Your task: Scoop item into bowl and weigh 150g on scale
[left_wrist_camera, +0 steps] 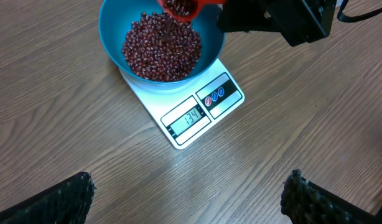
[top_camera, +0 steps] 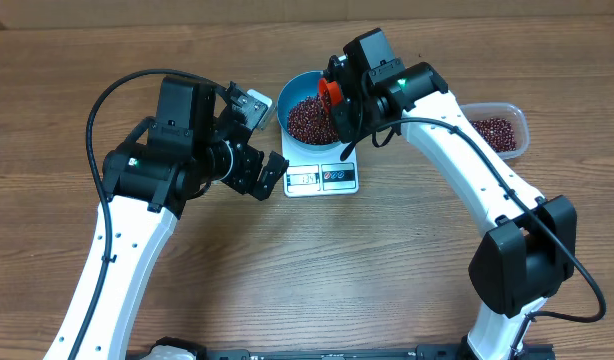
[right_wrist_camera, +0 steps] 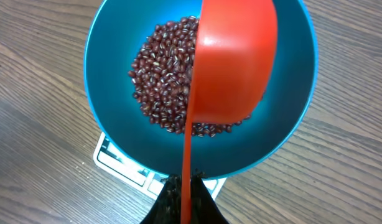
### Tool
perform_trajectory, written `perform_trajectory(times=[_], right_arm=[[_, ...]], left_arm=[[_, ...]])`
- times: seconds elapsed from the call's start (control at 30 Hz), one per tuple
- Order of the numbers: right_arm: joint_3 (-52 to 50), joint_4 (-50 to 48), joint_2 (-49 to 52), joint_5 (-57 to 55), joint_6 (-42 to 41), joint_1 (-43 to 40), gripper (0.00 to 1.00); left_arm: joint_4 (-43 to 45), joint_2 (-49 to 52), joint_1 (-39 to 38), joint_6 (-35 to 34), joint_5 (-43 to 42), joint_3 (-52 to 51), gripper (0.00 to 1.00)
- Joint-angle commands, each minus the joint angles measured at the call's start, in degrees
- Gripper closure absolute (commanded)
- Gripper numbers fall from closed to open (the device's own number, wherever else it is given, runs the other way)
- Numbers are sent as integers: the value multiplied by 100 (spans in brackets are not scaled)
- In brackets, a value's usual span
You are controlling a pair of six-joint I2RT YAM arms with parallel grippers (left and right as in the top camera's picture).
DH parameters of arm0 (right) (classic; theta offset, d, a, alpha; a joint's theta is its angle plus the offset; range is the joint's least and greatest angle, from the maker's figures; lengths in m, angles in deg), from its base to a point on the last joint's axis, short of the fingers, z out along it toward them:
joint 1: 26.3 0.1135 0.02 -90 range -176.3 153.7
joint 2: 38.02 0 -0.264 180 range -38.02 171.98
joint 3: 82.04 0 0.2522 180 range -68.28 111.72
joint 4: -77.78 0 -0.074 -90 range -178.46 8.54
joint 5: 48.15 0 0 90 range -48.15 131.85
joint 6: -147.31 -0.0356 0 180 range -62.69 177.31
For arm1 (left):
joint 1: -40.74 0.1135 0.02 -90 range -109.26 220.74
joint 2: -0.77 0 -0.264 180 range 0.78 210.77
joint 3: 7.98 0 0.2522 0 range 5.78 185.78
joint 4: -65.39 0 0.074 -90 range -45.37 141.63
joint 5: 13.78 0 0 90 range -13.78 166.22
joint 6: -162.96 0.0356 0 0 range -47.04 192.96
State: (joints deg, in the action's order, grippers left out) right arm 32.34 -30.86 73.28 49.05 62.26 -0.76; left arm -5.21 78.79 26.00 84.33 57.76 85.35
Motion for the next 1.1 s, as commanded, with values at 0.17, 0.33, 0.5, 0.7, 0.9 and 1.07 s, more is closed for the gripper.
perform_trajectory(times=[0.17,0.33,0.5,0.7,0.9,1.07], right_arm=[[203,-35,-7,190,72,-22,96],[203,-57,-7,197,114,-22,96],[203,-55,-7,184,271,-11,96],[203,-101,-7,149,415,-4,96],[203,-101,-7,-210,431,-4,96],[203,-101,-7,-227,592,-4,96]], left_arm=[[9,35,9,85,-42,83,0],[9,35,11,85,-42,83,0],[9,35,11,85,-42,83,0],[9,35,9,85,-42,83,0],[9,35,11,85,-42,83,0],[9,35,9,85,-42,83,1]])
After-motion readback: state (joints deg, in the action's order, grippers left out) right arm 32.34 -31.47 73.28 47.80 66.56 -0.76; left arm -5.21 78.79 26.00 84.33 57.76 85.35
